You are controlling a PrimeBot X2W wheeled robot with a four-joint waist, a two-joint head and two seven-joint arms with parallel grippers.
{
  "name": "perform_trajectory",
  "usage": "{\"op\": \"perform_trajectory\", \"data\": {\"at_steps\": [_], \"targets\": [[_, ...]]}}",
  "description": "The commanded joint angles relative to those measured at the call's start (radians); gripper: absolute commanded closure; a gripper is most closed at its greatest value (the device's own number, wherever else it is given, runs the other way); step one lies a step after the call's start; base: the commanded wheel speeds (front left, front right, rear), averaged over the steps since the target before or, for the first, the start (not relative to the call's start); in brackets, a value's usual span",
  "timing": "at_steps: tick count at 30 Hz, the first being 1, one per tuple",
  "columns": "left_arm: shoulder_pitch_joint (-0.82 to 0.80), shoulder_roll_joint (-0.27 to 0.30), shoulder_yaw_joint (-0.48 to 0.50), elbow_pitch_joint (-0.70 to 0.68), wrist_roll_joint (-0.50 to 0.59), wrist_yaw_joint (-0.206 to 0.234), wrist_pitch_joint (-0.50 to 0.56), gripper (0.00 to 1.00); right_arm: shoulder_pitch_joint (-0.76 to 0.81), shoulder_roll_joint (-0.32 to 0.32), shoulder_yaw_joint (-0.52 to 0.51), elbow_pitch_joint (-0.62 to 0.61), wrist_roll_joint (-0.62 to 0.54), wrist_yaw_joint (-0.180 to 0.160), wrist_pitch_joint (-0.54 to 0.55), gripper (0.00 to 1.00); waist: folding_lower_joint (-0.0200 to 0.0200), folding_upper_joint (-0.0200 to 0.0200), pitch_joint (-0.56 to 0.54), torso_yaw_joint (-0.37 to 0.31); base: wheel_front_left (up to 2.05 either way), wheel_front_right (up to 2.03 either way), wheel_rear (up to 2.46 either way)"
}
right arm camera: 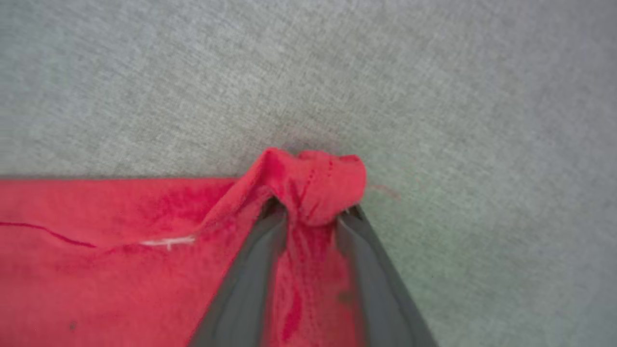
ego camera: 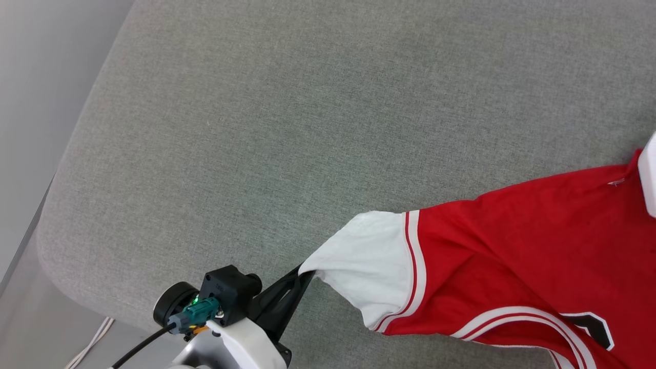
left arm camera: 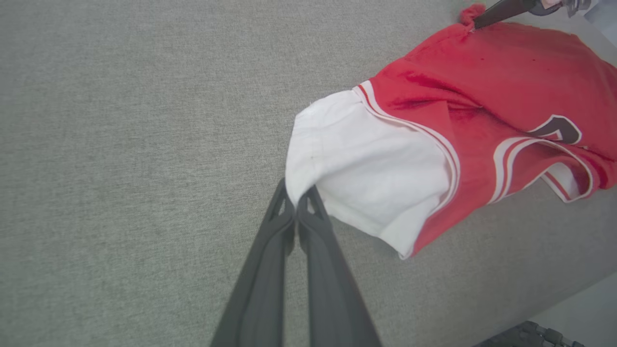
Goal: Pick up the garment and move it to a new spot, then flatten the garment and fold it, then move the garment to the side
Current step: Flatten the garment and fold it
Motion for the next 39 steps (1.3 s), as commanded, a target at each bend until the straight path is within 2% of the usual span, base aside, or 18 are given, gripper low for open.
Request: {"op": "perform_trajectory", "data": {"at_steps": [1,7,12,20,32,34,39], "targets": [[-0.005,-0.004,0.0,0.003,-0.002,-0.003,-0.006,1.0,0.113,0.022,0.042,0.078,0.009,0.003,0.04,1.0,0.0001,0.0,-0.006,-0.003,0.0,0.0,0.0],[0.007,0.006,0.003,0.017,-0.006,0.001,-0.01,1.0,0.096,0.037,0.022,0.078,0.02,0.003,-0.025,1.0,0.0001,0.0,-0.053,-0.025,0.0,0.0,0.0],[0.021,0.031,0.017,0.018,-0.011,0.017,-0.013,1.0,0.044,0.065,0.015,0.057,0.03,0.003,-0.136,1.0,0.0001,0.0,-0.13,-0.069,0.0,0.0,0.0],[0.024,0.118,0.099,-0.005,-0.02,0.062,-0.029,1.0,-0.016,0.073,0.04,0.008,0.092,0.001,-0.287,1.0,0.0001,0.0,-0.271,-0.179,0.0,0.0,0.0],[-0.057,0.243,0.289,-0.099,-0.044,0.123,-0.074,1.0,-0.075,0.045,0.044,-0.219,0.172,0.001,-0.367,1.0,0.0001,0.0,-0.384,-0.333,0.0,0.0,0.0],[-0.079,0.243,0.333,-0.107,-0.064,0.129,-0.094,1.0,-0.085,0.047,0.036,-0.258,0.174,0.002,-0.376,1.0,0.0001,0.0,-0.392,-0.35,0.0,0.0,0.0],[-0.142,0.285,0.407,-0.098,-0.06,0.127,-0.116,1.0,-0.098,0.06,0.031,-0.346,0.179,0.001,-0.394,1.0,0.0001,0.0,-0.406,-0.396,0.0,0.0,0.0]]}}
